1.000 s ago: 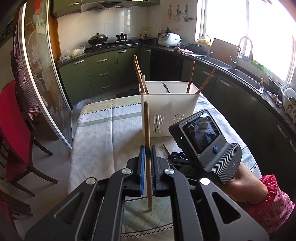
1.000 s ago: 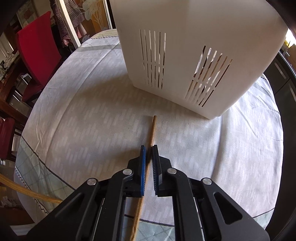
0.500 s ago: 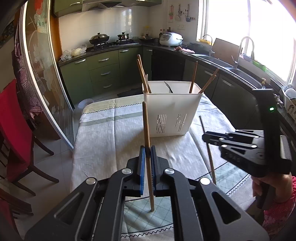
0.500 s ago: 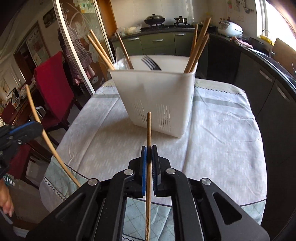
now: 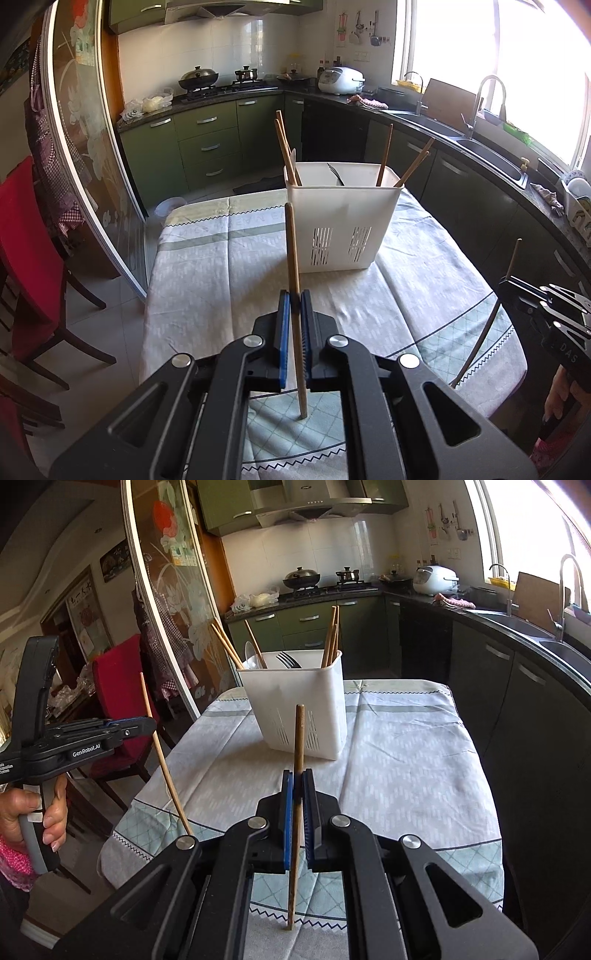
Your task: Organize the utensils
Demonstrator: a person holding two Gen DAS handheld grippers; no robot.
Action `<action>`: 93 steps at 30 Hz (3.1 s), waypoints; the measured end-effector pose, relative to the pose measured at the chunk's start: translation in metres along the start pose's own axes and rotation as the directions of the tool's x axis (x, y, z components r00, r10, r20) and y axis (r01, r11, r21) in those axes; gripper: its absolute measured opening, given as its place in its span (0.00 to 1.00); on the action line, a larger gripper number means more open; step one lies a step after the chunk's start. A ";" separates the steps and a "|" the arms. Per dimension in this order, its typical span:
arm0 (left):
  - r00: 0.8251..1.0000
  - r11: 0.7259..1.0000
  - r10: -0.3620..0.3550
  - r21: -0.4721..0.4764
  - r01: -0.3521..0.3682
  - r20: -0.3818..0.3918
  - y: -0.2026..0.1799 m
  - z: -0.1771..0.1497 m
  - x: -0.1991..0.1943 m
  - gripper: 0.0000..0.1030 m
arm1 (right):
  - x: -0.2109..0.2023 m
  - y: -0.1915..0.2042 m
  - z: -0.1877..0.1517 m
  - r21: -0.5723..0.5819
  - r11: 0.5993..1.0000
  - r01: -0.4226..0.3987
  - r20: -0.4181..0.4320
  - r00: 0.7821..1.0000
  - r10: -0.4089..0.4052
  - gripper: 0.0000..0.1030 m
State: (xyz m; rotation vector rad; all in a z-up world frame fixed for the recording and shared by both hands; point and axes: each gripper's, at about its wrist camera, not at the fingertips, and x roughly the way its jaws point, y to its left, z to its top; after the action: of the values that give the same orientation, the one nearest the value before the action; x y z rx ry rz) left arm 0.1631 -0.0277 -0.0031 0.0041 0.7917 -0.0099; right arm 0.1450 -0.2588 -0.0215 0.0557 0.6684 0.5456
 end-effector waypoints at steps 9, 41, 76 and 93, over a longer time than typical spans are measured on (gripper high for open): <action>1.000 1.000 -0.002 0.004 0.002 -0.002 -0.003 -0.001 -0.004 0.06 | -0.018 -0.001 -0.005 0.008 1.000 0.027 0.074 0.997 -0.027 0.06; 0.988 0.997 -0.072 0.015 0.071 0.134 -0.033 0.116 -0.053 0.05 | -0.012 -0.003 -0.005 0.010 1.000 -0.007 0.077 0.997 0.007 0.06; 0.982 0.998 -0.044 -0.043 0.053 0.182 0.008 0.059 -0.010 0.30 | -0.041 0.039 0.114 -0.091 0.995 -0.041 0.283 0.957 0.065 0.01; 0.994 0.994 -0.099 0.050 0.097 0.038 0.001 -0.003 0.014 0.30 | 0.082 -0.092 0.056 0.103 0.958 0.266 -0.281 0.932 -0.229 0.34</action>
State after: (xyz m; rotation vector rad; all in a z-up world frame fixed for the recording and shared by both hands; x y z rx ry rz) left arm 0.1708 -0.0265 -0.0152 0.0111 0.7507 -0.1218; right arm 0.2742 -0.2902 -0.0450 0.0279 0.9620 0.2621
